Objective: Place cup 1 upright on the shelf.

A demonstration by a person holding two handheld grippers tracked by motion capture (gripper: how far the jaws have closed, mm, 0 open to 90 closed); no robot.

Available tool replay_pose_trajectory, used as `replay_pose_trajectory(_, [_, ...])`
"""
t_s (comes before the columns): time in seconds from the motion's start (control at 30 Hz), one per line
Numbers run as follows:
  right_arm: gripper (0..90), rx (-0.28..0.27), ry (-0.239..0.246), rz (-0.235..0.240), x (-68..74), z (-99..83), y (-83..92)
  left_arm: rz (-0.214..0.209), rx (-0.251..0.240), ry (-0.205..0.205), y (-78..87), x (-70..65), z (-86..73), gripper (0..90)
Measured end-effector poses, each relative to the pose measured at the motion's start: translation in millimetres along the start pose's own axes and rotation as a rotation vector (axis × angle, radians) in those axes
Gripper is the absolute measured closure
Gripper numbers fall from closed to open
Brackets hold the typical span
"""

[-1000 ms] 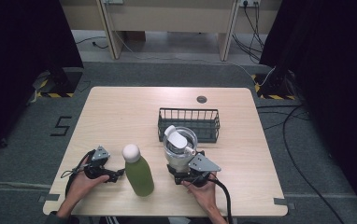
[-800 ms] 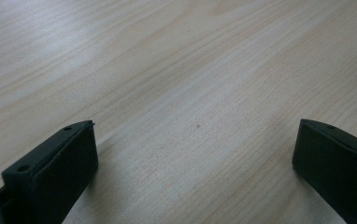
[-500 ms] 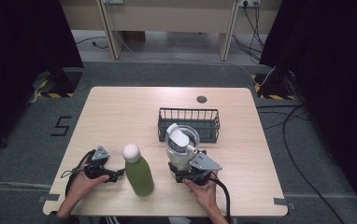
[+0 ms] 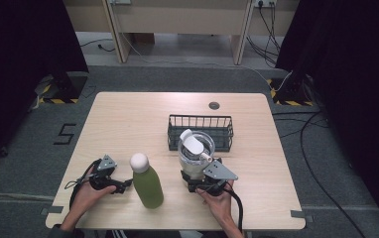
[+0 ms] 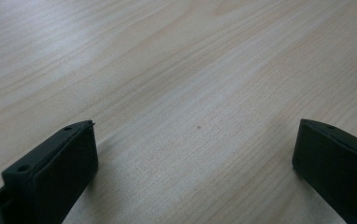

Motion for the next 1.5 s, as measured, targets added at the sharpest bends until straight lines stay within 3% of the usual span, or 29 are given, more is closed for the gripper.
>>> replay_pose_trajectory(0.33, [10.3, -0.009, 0.008, -0.019, -6.3, 12.3, 6.8, 0.0, 0.0, 0.0, -0.1, 0.1, 0.2, 0.0])
replay_pose_trajectory(0.9, [10.3, -0.016, 0.011, -0.064, -31.1, 43.2, 21.0, 0.001, 0.0, 0.0, -0.2, 0.2, 0.3, 0.0])
replay_pose_trajectory(1.5, [10.4, -0.005, 0.012, -0.088, -49.7, 74.5, 16.4, 0.0, 0.0, 0.0, -0.3, 0.2, 0.3, 0.0])
Point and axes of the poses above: each handheld gripper's, and its own axes: y roughly backward along the jaws, z roughly out of its top, x roughly to its left, the point moved 7 cm from there along -y, roughly forward along the jaws, and after that the axes turned 6 degrees about x, right-handed, at the moved point
